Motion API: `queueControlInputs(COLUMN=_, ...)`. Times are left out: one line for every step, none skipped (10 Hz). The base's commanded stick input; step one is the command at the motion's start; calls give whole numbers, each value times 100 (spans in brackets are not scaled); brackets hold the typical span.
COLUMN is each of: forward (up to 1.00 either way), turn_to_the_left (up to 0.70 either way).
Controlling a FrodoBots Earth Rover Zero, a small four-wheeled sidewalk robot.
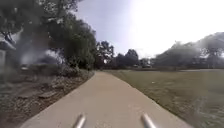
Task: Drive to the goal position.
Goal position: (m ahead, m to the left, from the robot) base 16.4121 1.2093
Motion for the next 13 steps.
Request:
queueControlInputs(forward=70, turn_to_the_left=0)
queueControlInputs(forward=70, turn_to_the_left=0)
queueControlInputs(forward=70, turn_to_the_left=0)
queueControlInputs(forward=70, turn_to_the_left=0)
queueControlInputs(forward=70, turn_to_the_left=12)
queueControlInputs(forward=70, turn_to_the_left=25)
queueControlInputs(forward=70, turn_to_the_left=11)
queueControlInputs(forward=70, turn_to_the_left=5)
queueControlInputs(forward=70, turn_to_the_left=0)
queueControlInputs(forward=70, turn_to_the_left=0)
queueControlInputs(forward=70, turn_to_the_left=0)
queueControlInputs(forward=70, turn_to_the_left=6)
queueControlInputs(forward=70, turn_to_the_left=15)
